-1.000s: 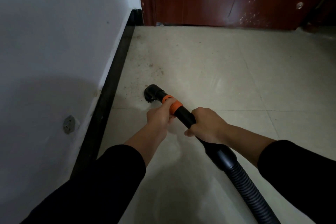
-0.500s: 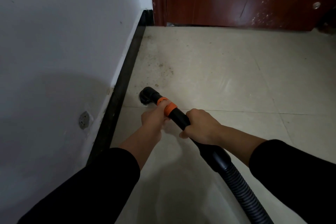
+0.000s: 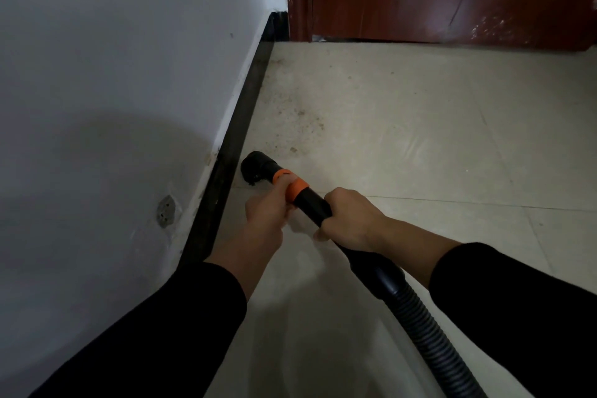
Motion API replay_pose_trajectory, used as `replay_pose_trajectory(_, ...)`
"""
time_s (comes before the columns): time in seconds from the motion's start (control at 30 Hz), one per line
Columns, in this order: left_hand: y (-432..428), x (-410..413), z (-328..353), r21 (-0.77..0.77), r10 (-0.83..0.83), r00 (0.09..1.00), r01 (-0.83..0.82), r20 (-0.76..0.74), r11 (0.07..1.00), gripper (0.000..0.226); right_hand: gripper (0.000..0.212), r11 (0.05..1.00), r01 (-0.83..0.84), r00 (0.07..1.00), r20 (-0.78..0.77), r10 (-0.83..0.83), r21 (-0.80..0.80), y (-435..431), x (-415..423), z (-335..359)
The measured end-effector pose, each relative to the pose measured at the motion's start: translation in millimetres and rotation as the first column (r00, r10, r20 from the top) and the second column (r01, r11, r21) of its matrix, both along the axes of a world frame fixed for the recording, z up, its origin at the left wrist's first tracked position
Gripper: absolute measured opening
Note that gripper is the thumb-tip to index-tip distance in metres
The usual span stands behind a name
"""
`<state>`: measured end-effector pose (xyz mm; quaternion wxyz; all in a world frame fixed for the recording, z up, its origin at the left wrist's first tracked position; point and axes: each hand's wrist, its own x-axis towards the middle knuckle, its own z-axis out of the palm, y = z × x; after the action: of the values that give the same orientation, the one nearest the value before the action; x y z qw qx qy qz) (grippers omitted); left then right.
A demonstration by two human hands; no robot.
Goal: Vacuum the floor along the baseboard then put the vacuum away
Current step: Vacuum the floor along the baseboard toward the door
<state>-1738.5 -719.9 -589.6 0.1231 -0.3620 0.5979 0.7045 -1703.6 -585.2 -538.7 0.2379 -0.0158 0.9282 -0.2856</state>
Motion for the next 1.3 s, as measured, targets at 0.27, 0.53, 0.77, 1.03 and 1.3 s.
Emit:
replay_pose_trajectory(0.27, -7, -15, -7, 0.029, 0.006, 1.000, -0.006, -0.022, 1.000, 0.044, 0.024, 1.000, 0.014, 1.000, -0.022, -0.014, 0.007, -9, -13, -4)
replay_pose_trajectory(0.53, -13, -32, -9, 0.015, 0.007, 0.999, -0.007, -0.044, 1.000, 0.050, 0.018, 0.999, 0.024, 0.995, -0.096, -0.020, 0.041, -21, -21, -8)
replay_pose_trajectory(0.77, -15, -44, -11, 0.011, -0.003, 0.998, 0.003, -0.055, 1.000, 0.043, 0.016, 0.998, 0.025, 0.991, -0.133, -0.016, 0.066, -28, -27, -8)
replay_pose_trajectory(1.03, -15, -47, -14, 0.028, -0.028, 0.997, 0.030, -0.068, 0.999, 0.054, 0.016, 0.994, 0.005, 0.987, -0.162, 0.013, 0.106, -29, -25, -2)
replay_pose_trajectory(1.3, 6, -38, -15, 0.014, -0.117, 0.990, 0.118, -0.075, 0.993, 0.034, 0.014, 0.988, 0.029, 0.991, -0.137, -0.008, 0.151, -10, -10, 6)
